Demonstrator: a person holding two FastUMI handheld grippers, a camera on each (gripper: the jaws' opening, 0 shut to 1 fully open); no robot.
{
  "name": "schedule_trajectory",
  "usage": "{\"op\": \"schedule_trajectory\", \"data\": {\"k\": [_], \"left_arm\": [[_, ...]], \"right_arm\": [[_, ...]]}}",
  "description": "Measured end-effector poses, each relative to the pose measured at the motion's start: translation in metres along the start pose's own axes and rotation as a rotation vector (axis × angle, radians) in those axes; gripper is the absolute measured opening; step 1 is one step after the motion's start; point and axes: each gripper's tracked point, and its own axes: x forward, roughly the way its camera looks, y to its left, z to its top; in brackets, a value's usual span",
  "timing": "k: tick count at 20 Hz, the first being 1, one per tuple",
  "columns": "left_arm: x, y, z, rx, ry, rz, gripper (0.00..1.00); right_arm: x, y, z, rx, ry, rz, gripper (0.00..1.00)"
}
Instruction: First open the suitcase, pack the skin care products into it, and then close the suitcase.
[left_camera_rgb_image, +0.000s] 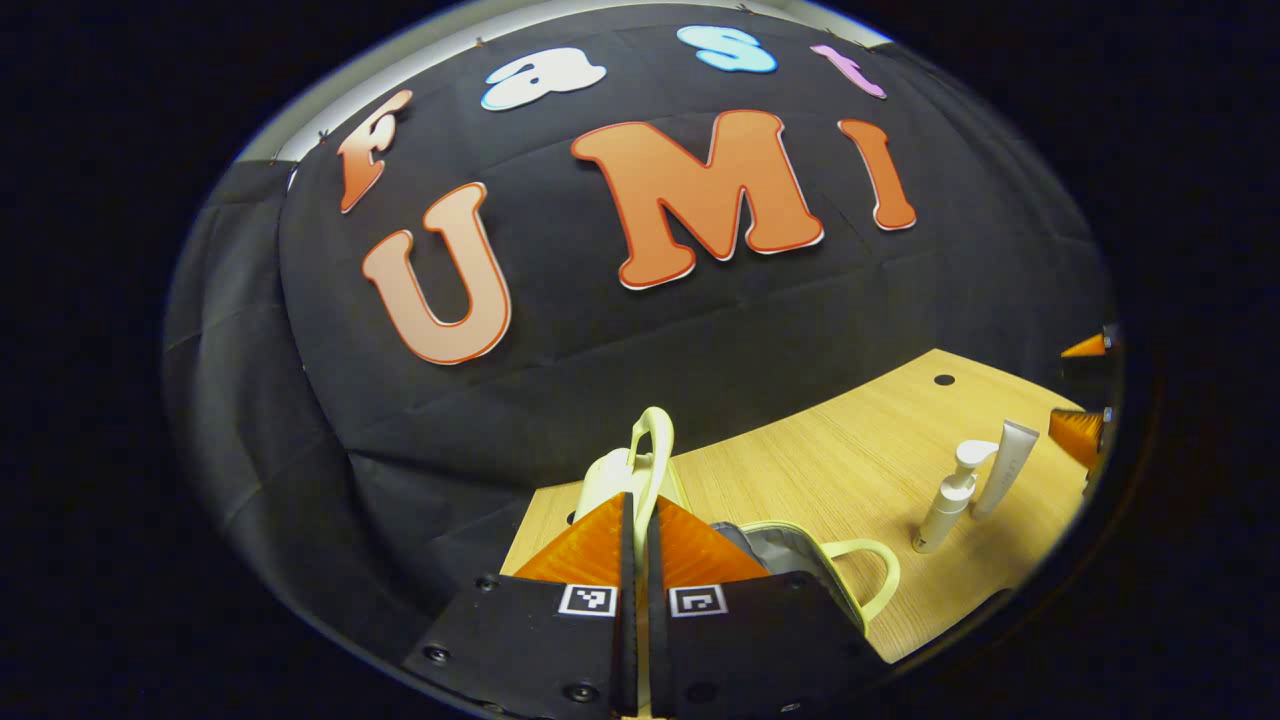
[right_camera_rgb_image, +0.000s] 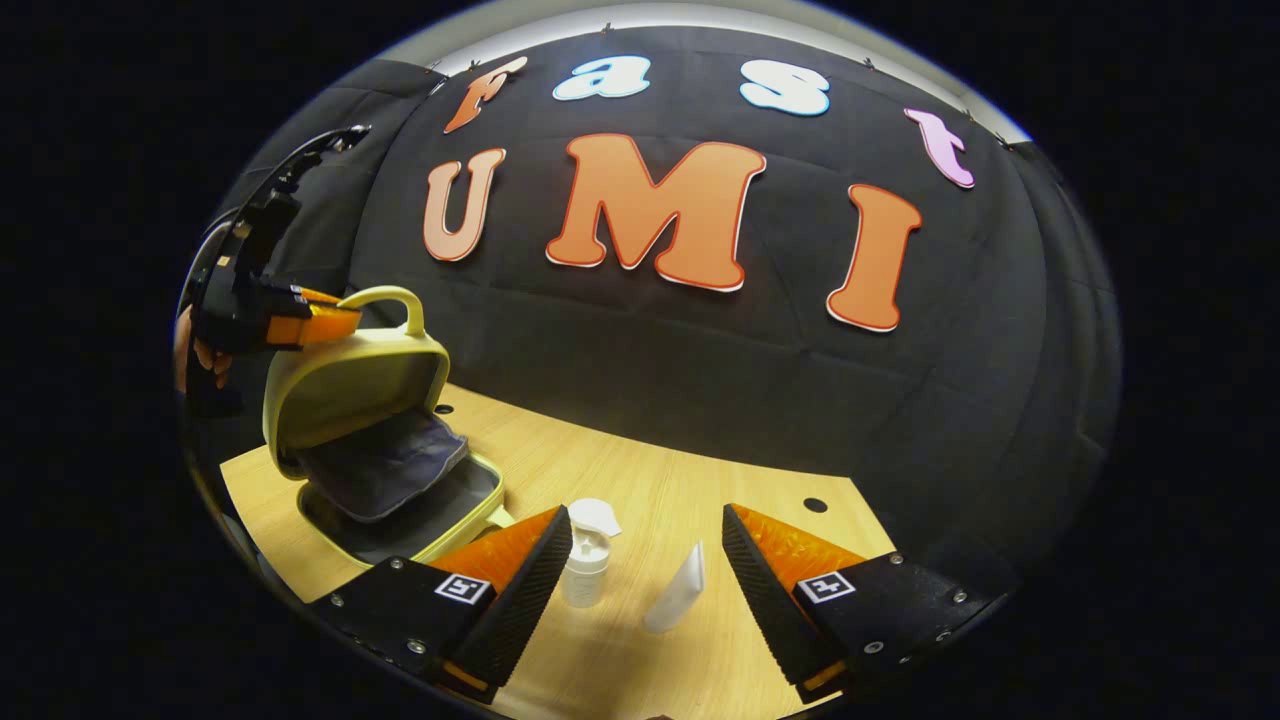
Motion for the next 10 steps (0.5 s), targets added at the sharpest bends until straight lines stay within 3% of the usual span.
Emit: {"op": "schedule_trajectory", "data": {"k": [10], "left_arm": [[0.004, 0.109, -0.029, -0.168, 0.031, 0.070, 0.05]], "right_arm": [[0.029, 0.041, -0.049, -0.022, 0.122, 0.026, 0.96]]}}
